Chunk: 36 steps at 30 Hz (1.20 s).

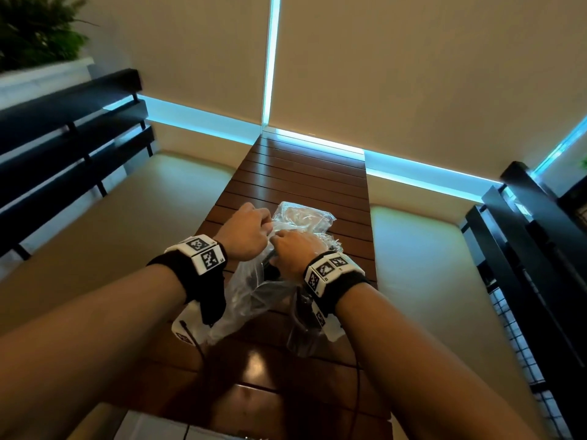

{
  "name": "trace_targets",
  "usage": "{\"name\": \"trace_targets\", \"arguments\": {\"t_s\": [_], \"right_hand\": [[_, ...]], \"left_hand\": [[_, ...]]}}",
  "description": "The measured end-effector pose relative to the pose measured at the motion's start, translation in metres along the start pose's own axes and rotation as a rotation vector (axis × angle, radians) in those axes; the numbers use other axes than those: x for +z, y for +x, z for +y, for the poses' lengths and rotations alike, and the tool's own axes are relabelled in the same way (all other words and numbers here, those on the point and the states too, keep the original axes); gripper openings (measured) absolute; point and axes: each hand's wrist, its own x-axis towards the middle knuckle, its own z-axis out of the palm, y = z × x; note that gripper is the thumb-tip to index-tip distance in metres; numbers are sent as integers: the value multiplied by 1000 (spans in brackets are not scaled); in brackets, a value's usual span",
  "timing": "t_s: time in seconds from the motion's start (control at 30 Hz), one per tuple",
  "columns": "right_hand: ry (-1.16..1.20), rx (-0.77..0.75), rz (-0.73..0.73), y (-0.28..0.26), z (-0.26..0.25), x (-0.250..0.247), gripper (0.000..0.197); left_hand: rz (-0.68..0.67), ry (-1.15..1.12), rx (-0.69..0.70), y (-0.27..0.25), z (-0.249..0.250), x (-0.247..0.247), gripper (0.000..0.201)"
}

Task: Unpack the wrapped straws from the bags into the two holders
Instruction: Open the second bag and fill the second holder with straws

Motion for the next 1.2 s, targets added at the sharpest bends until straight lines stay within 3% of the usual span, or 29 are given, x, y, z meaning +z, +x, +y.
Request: {"name": "trace_targets", "arguments": {"t_s": [0.1,0.2,0.3,0.5,0.63,0.67,0.77,0.83,0.93,1.0,1.1,1.2], "right_hand": [[-210,62,-113,4,-1,5,43],[-354,36,-142,5,-3,7,32],[-398,-23,-122,2,-6,4,24],[-424,-103,-237,-4,-12,3,27],[-337,-138,-182,-9,-16,-2,26],[-286,-122,-174,-9,-16,-8,24],[-35,-16,-174,-6,-10,-27,24],[199,67,-187,-4,-2,-38,25],[646,218,-154,-6,10,-43,19],[909,287,-117,-10,11,-41,12],[1272,288,-99,-11,5,-33,11],[1521,222,-51,-12,-1,-22,26]], "left_hand": [[-27,-6,30,-3,-2,-4,11],[15,33,36,-5,-4,-7,15],[38,-9,-9,-5,-11,-7,17],[3,-13,-31,-7,-18,-1,14],[8,25,5,-9,-21,-3,7],[2,49,46,-12,-21,-3,10],[-71,234,294,-20,-24,1,46],[-102,251,369,-23,-24,0,50],[-143,101,278,-20,-26,-5,43],[-208,11,168,-18,-27,-7,50],[-187,-15,81,-14,-28,-4,55],[-102,-27,43,-7,-33,-3,51]]}}
